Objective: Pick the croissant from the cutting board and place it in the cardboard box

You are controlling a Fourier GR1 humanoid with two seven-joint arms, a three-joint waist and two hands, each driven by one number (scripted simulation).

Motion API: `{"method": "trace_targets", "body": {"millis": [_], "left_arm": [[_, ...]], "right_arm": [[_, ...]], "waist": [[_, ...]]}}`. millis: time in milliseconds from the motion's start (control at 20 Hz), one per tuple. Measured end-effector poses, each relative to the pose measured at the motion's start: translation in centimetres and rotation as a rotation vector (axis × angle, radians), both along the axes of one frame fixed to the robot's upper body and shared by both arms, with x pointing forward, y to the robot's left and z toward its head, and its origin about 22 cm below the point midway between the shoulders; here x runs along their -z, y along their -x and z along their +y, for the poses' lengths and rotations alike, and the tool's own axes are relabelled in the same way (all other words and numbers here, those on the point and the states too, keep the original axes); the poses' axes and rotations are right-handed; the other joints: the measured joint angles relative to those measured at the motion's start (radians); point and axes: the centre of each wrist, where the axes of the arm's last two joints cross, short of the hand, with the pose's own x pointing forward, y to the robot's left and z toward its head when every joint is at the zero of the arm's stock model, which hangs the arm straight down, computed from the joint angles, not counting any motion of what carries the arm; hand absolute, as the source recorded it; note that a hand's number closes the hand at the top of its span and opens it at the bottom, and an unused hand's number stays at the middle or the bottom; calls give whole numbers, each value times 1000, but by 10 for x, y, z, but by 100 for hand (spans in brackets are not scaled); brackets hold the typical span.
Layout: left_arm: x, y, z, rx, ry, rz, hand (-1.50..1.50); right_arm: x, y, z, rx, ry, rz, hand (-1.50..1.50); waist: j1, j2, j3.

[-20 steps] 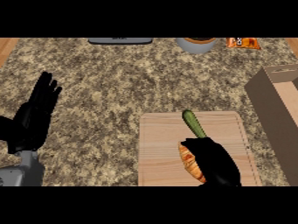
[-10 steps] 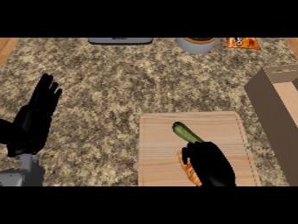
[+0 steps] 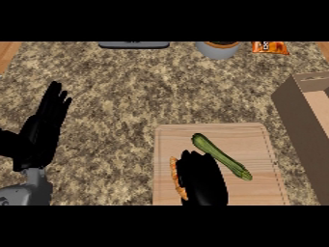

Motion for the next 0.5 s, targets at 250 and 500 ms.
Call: {"method": "trace_targets", "body": {"millis": [250,500], "left_arm": [[3,0,2,-8,1,-2,0],[-5,0,8,-12,-2,-6,0]], "right_arm": [[-29,7,32,16,-20,-82,150],[-72,27,45,-2,-28,-164,150]], "waist": [[0,-1,0],[-2,-2,0]]}}
